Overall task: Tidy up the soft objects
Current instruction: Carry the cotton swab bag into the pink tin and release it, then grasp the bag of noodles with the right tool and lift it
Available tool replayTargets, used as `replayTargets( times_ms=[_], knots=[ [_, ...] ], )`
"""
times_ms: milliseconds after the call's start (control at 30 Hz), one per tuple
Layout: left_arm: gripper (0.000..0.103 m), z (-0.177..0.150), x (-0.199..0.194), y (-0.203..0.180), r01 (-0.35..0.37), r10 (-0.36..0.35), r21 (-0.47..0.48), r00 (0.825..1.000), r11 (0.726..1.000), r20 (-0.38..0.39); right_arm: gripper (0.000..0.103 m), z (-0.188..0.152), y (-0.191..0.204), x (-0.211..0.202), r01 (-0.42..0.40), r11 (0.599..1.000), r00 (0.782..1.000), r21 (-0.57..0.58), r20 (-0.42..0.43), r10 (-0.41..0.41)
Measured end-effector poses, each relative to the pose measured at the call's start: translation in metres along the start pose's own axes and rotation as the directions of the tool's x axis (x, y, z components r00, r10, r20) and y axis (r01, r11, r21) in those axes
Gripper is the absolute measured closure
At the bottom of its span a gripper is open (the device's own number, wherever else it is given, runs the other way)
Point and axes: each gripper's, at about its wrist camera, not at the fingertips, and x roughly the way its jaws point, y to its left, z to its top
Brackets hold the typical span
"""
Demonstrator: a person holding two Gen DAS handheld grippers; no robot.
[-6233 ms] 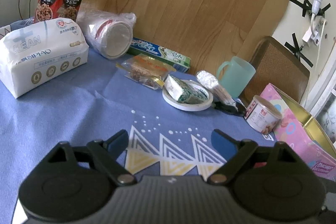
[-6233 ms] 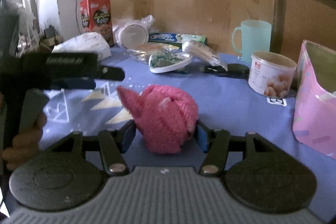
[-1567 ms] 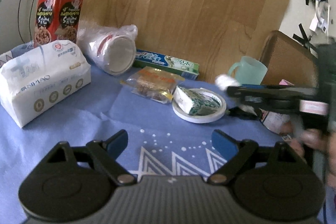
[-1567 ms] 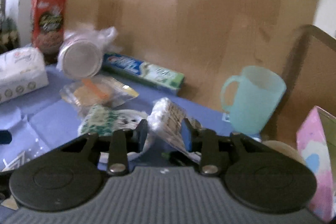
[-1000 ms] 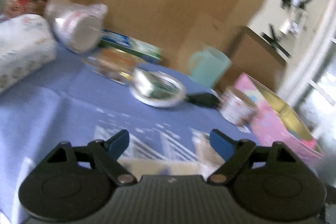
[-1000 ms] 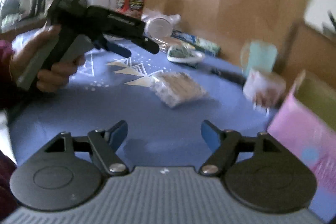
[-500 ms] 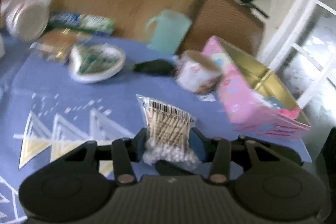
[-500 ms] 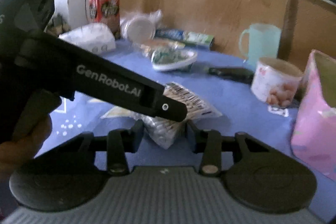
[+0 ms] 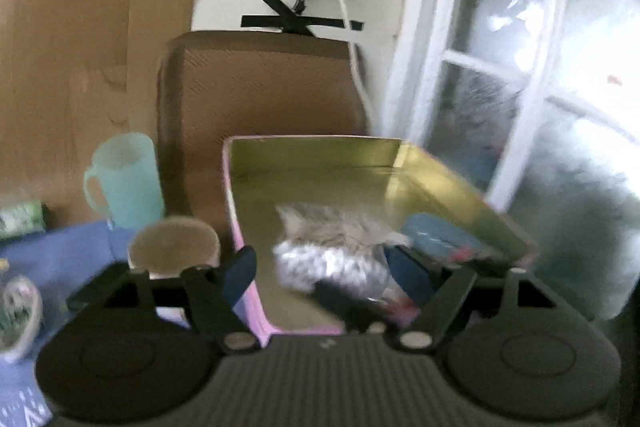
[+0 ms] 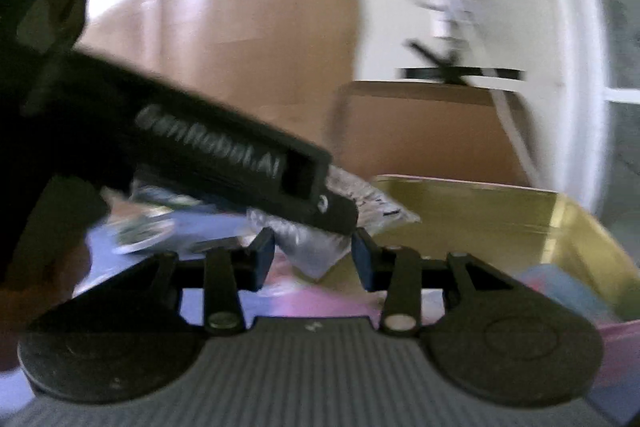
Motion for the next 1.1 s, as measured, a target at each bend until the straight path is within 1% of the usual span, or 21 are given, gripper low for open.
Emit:
replayTargets(
  times_ms=[33, 67, 100, 167, 200, 267, 367, 467, 533, 633, 700, 733, 767, 800, 833, 867, 900, 933, 967, 1000, 1100],
  knots=[
    [0.027, -0.001, 0.008, -0.003, -0.041, 0.041, 0.017, 0.999, 0.999, -0.006, 0.041, -0.002, -0.006, 0.011, 0.048, 0.999, 0.998, -0.006, -0.028, -0.048],
    [0.028, -0.004, 0.011, -0.002, -0.071, 0.072, 0.016, 0.997, 0.997, -0.012, 0.04, -0.004, -0.012, 0.018, 0.093, 0.996, 0.995, -0.003, -0.048, -0.093],
    [0.028, -0.007, 0.01, 0.0, -0.075, 0.075, -0.001, 0.997, 0.997, -0.013, 0.04, -0.008, -0.018, 0.022, 0.115, 0.993, 0.992, 0.017, -0.058, -0.114],
    [0.028, -0.014, 0.003, 0.009, -0.056, 0.055, -0.029, 0.998, 0.998, -0.005, 0.041, -0.014, -0.031, 0.017, 0.103, 0.99, 0.994, 0.101, -0.05, -0.098],
    [0.028, -0.016, 0.0, 0.013, -0.065, 0.065, -0.032, 0.998, 0.997, -0.002, 0.041, -0.016, -0.034, 0.012, 0.102, 0.987, 0.994, 0.126, -0.04, -0.098],
    [0.028, -0.025, -0.01, 0.023, -0.093, 0.094, -0.038, 0.996, 0.995, 0.004, 0.041, -0.017, -0.036, 0.007, 0.118, 0.982, 0.993, 0.146, -0.026, -0.115],
    [0.027, -0.039, -0.024, 0.043, -0.115, 0.114, -0.086, 0.993, 0.99, -0.005, 0.041, -0.017, -0.037, 0.001, 0.113, 0.977, 0.993, 0.18, 0.003, -0.115],
    [0.025, -0.058, -0.04, 0.071, -0.162, 0.16, -0.131, 0.987, 0.978, -0.023, 0.041, -0.016, -0.035, 0.002, 0.107, 0.975, 0.994, 0.195, 0.014, -0.112],
    [0.024, -0.073, -0.049, 0.093, -0.218, 0.213, -0.159, 0.976, 0.963, -0.05, 0.041, -0.017, -0.03, 0.0, 0.089, 0.977, 0.995, 0.196, 0.018, -0.094],
    [0.024, -0.098, -0.066, 0.131, -0.323, 0.31, -0.205, 0.946, 0.924, -0.094, 0.041, -0.015, -0.017, -0.002, 0.053, 0.984, 0.998, 0.168, 0.03, -0.059],
    [0.024, -0.115, -0.079, 0.155, -0.421, 0.405, -0.215, 0.907, 0.881, -0.117, 0.041, -0.012, -0.005, -0.002, 0.019, 0.99, 0.999, 0.143, 0.038, -0.025],
    [0.024, -0.122, -0.085, 0.166, -0.474, 0.456, -0.216, 0.88, 0.853, -0.129, 0.041, -0.01, 0.002, -0.002, -0.007, 0.992, 0.999, 0.13, 0.036, 0.002],
    [0.024, -0.129, -0.092, 0.177, -0.518, 0.499, -0.221, 0.855, 0.826, -0.138, 0.041, -0.009, 0.01, 0.0, -0.039, 0.993, 0.999, 0.116, 0.032, 0.036],
    [0.024, -0.136, -0.1, 0.188, -0.546, 0.527, -0.235, 0.838, 0.804, -0.144, 0.041, -0.006, 0.018, 0.002, -0.074, 0.992, 0.997, 0.102, 0.023, 0.072],
    [0.024, -0.142, -0.11, 0.201, -0.554, 0.533, -0.279, 0.832, 0.785, -0.153, 0.041, -0.004, 0.028, 0.007, -0.122, 0.988, 0.993, 0.089, 0.007, 0.122],
    [0.024, -0.144, -0.119, 0.209, -0.536, 0.522, -0.329, 0.842, 0.777, -0.14, 0.041, -0.003, 0.036, 0.012, -0.163, 0.983, 0.986, 0.083, -0.009, 0.164],
    [0.024, -0.148, -0.128, 0.217, -0.527, 0.523, -0.372, 0.844, 0.764, -0.12, 0.041, 0.0, 0.045, 0.019, -0.209, 0.975, 0.977, 0.082, -0.032, 0.212],
    [0.022, -0.15, -0.135, 0.222, -0.527, 0.533, -0.404, 0.839, 0.748, -0.108, 0.041, 0.003, 0.055, 0.029, -0.255, 0.963, 0.963, 0.089, -0.061, 0.261],
    [0.022, -0.153, -0.14, 0.227, -0.508, 0.525, -0.445, 0.846, 0.738, -0.094, 0.041, 0.006, 0.065, 0.039, -0.291, 0.951, 0.95, 0.103, -0.09, 0.3],
    [0.022, -0.155, -0.145, 0.231, -0.485, 0.514, -0.473, 0.854, 0.736, -0.076, 0.041, 0.01, 0.074, 0.05, -0.321, 0.94, 0.936, 0.115, -0.117, 0.333],
    [0.017, -0.157, -0.153, 0.233, -0.455, 0.516, -0.523, 0.856, 0.721, -0.033, 0.04, 0.028, 0.112, 0.088, -0.423, 0.895, 0.879, 0.144, -0.174, 0.444]
  ],
)
